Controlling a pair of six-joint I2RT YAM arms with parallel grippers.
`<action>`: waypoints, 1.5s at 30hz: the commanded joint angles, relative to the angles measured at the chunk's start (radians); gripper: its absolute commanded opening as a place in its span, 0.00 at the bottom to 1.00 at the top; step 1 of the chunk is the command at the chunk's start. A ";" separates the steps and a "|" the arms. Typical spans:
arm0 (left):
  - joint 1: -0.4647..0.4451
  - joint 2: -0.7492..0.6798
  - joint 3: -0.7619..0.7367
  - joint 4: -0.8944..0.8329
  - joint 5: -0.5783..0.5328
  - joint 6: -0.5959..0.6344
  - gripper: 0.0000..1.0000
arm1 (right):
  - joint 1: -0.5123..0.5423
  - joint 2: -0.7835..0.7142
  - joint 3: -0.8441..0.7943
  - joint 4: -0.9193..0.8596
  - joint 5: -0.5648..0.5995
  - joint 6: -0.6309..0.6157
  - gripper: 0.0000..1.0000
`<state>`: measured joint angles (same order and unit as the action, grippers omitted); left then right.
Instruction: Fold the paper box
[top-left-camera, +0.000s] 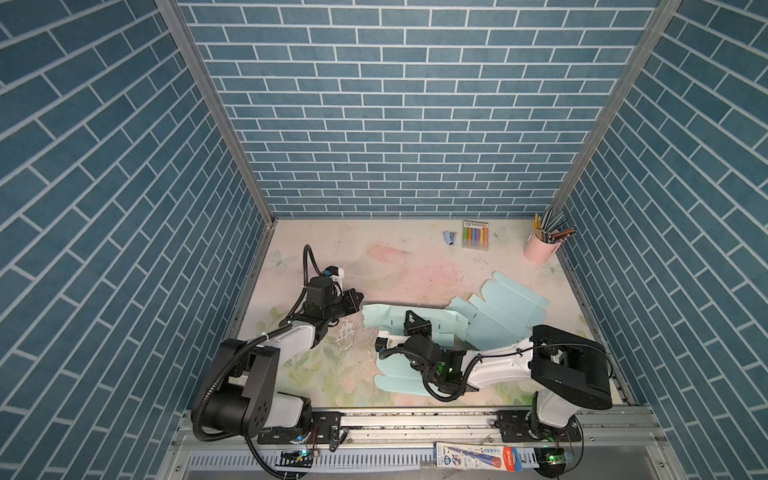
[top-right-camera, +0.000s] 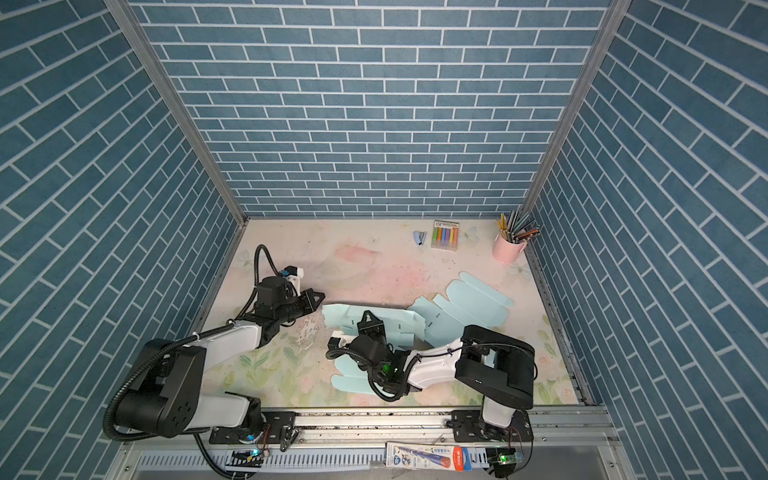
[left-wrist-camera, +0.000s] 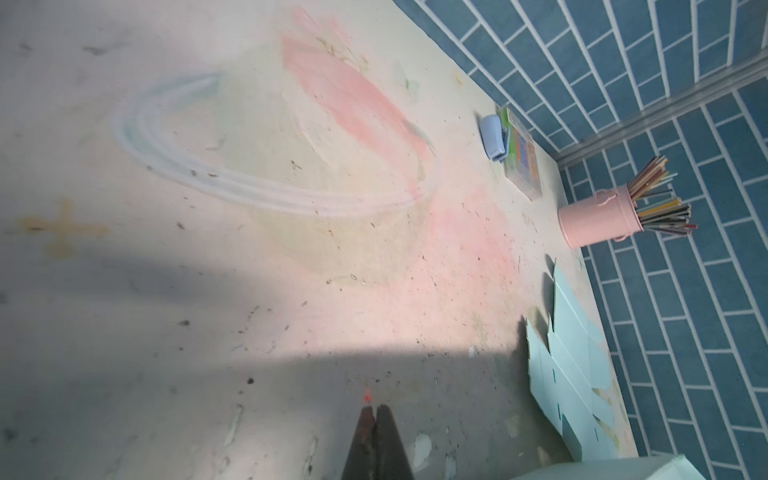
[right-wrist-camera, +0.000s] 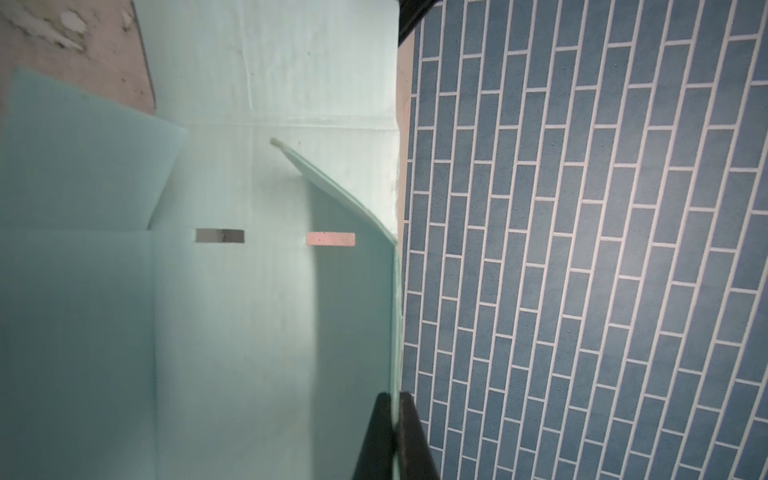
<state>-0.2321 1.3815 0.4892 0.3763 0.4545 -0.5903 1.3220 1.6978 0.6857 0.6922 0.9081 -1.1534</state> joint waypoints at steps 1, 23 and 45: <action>-0.029 -0.024 -0.052 0.035 0.015 0.004 0.00 | 0.003 0.009 -0.012 0.117 0.016 -0.107 0.00; -0.235 -0.281 -0.208 -0.045 -0.015 -0.008 0.00 | 0.037 0.025 -0.053 0.141 -0.005 -0.089 0.00; -0.364 -0.346 -0.356 0.168 -0.129 0.076 0.36 | 0.064 0.020 -0.077 0.199 -0.008 -0.095 0.00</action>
<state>-0.5743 1.0126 0.1211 0.4652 0.3515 -0.5552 1.3739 1.7088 0.6216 0.8623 0.9054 -1.2133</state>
